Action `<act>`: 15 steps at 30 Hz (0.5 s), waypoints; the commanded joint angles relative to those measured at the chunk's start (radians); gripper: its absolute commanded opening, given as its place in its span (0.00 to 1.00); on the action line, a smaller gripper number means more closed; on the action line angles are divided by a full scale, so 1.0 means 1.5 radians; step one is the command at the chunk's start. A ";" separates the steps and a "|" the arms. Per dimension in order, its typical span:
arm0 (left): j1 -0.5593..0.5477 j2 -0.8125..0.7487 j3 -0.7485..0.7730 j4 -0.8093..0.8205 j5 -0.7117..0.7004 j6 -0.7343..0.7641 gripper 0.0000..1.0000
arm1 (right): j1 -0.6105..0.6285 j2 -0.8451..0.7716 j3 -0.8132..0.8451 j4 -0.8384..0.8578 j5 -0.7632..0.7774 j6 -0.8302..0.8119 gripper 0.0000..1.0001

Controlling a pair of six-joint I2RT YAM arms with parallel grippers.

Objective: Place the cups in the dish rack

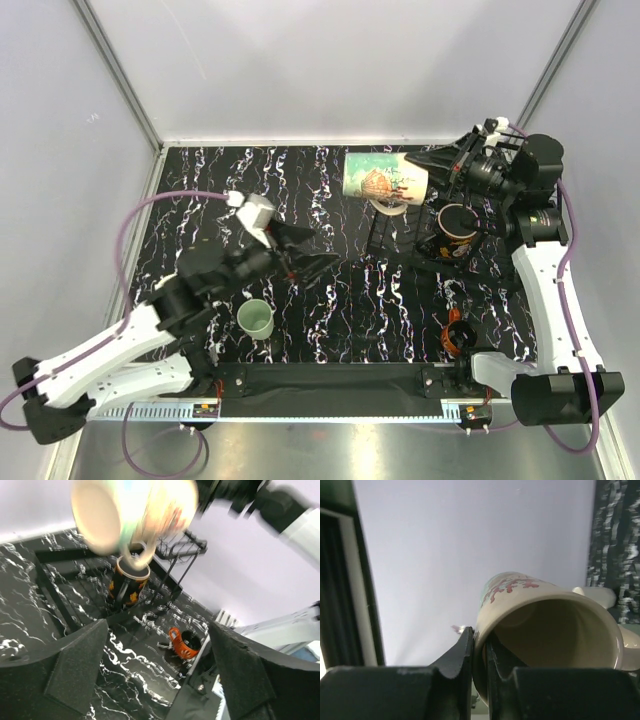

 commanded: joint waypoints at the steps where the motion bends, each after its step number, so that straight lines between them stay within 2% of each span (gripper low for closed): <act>1: 0.000 0.042 -0.034 0.188 0.032 0.024 0.92 | 0.004 -0.019 0.033 0.253 -0.074 0.194 0.00; 6: -0.002 0.105 -0.047 0.341 0.033 0.041 0.94 | 0.005 -0.011 0.021 0.393 -0.078 0.340 0.00; 10: -0.006 0.150 -0.059 0.475 0.062 0.042 0.95 | 0.004 -0.014 0.007 0.438 -0.084 0.387 0.00; 15: -0.007 0.202 -0.020 0.517 0.079 0.052 0.96 | 0.005 -0.022 0.013 0.437 -0.089 0.396 0.00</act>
